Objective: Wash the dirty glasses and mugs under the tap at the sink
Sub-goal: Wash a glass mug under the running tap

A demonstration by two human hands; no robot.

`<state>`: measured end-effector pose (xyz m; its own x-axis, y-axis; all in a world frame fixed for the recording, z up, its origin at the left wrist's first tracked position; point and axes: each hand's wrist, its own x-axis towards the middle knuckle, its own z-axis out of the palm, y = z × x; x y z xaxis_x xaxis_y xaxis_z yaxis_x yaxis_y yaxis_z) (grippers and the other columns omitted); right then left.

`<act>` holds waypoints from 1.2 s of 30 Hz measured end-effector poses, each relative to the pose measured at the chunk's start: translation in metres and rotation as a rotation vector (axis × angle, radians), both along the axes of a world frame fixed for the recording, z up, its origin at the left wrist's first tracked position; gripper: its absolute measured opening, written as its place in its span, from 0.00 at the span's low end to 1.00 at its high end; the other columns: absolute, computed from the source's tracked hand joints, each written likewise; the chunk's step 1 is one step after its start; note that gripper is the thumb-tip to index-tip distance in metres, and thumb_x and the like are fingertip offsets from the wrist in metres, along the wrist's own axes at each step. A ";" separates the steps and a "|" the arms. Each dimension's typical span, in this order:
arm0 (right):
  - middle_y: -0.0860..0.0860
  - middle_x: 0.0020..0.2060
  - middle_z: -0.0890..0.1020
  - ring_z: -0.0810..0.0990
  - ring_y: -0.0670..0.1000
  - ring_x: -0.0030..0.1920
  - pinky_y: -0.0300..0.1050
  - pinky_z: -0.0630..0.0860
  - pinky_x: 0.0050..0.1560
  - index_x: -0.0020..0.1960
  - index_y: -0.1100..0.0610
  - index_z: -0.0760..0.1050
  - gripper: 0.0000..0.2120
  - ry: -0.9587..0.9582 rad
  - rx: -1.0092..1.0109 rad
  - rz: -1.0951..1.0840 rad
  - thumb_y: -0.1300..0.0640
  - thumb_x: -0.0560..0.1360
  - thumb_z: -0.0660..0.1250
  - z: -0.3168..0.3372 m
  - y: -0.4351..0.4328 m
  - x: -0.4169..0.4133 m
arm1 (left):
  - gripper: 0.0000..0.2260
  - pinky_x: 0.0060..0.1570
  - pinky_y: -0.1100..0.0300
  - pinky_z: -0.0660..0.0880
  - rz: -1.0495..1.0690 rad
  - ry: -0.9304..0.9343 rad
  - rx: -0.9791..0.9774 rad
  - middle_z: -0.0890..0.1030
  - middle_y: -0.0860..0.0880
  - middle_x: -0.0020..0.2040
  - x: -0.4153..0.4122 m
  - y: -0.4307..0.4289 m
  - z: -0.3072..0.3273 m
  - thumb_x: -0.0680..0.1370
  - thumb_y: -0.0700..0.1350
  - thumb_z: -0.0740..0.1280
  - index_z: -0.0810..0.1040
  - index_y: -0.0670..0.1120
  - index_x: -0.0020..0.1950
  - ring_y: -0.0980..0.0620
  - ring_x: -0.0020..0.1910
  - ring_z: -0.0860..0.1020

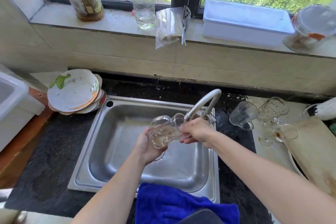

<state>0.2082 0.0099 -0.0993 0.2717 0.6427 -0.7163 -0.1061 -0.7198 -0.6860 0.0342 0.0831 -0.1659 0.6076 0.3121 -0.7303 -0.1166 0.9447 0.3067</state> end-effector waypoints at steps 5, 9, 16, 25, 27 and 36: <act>0.61 0.41 0.84 0.85 0.53 0.34 0.40 0.77 0.28 0.48 0.66 0.78 0.06 -0.066 -0.034 0.159 0.63 0.74 0.71 0.002 -0.001 0.003 | 0.22 0.33 0.58 0.61 -0.184 0.197 0.085 0.83 0.44 0.41 0.001 0.007 -0.001 0.79 0.53 0.53 0.84 0.44 0.47 0.46 0.31 0.74; 0.58 0.37 0.80 0.82 0.54 0.32 0.42 0.76 0.28 0.44 0.61 0.77 0.03 -0.156 0.059 0.148 0.63 0.75 0.70 0.003 0.005 0.011 | 0.22 0.45 0.53 0.71 -0.312 0.239 0.066 0.82 0.41 0.46 -0.001 0.009 0.000 0.79 0.55 0.54 0.83 0.42 0.49 0.42 0.38 0.77; 0.57 0.33 0.82 0.84 0.55 0.33 0.49 0.83 0.38 0.38 0.59 0.77 0.07 -0.432 0.086 0.270 0.63 0.76 0.68 0.007 0.004 0.011 | 0.11 0.35 0.58 0.74 -0.411 0.387 0.576 0.78 0.44 0.48 0.008 0.023 0.021 0.77 0.39 0.62 0.75 0.47 0.59 0.47 0.40 0.77; 0.36 0.24 0.73 0.76 0.38 0.31 0.29 0.69 0.35 0.43 0.55 0.84 0.05 -0.827 0.450 0.357 0.58 0.75 0.70 0.004 -0.012 0.016 | 0.10 0.33 0.52 0.79 -0.474 0.568 0.949 0.78 0.36 0.46 0.033 0.021 0.028 0.79 0.44 0.62 0.76 0.37 0.51 0.43 0.35 0.76; 0.37 0.22 0.74 0.76 0.39 0.29 0.30 0.67 0.32 0.37 0.48 0.82 0.09 -0.805 0.466 0.291 0.56 0.75 0.71 -0.003 -0.016 0.016 | 0.08 0.38 0.47 0.79 -0.466 0.673 1.112 0.80 0.36 0.45 0.036 0.022 0.031 0.77 0.42 0.61 0.76 0.38 0.49 0.41 0.38 0.78; 0.43 0.27 0.73 0.73 0.48 0.33 0.46 0.64 0.34 0.30 0.51 0.72 0.16 -0.649 0.187 0.181 0.59 0.77 0.65 -0.044 -0.006 0.001 | 0.08 0.38 0.51 0.69 -0.740 1.040 1.977 0.75 0.43 0.48 0.029 0.030 0.055 0.78 0.47 0.61 0.72 0.44 0.52 0.38 0.42 0.76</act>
<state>0.2094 0.0035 -0.1432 0.4837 0.8153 -0.3184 0.4776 -0.5507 -0.6846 0.0628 0.1126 -0.1111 0.6697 0.7416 0.0396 0.7089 -0.6542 0.2636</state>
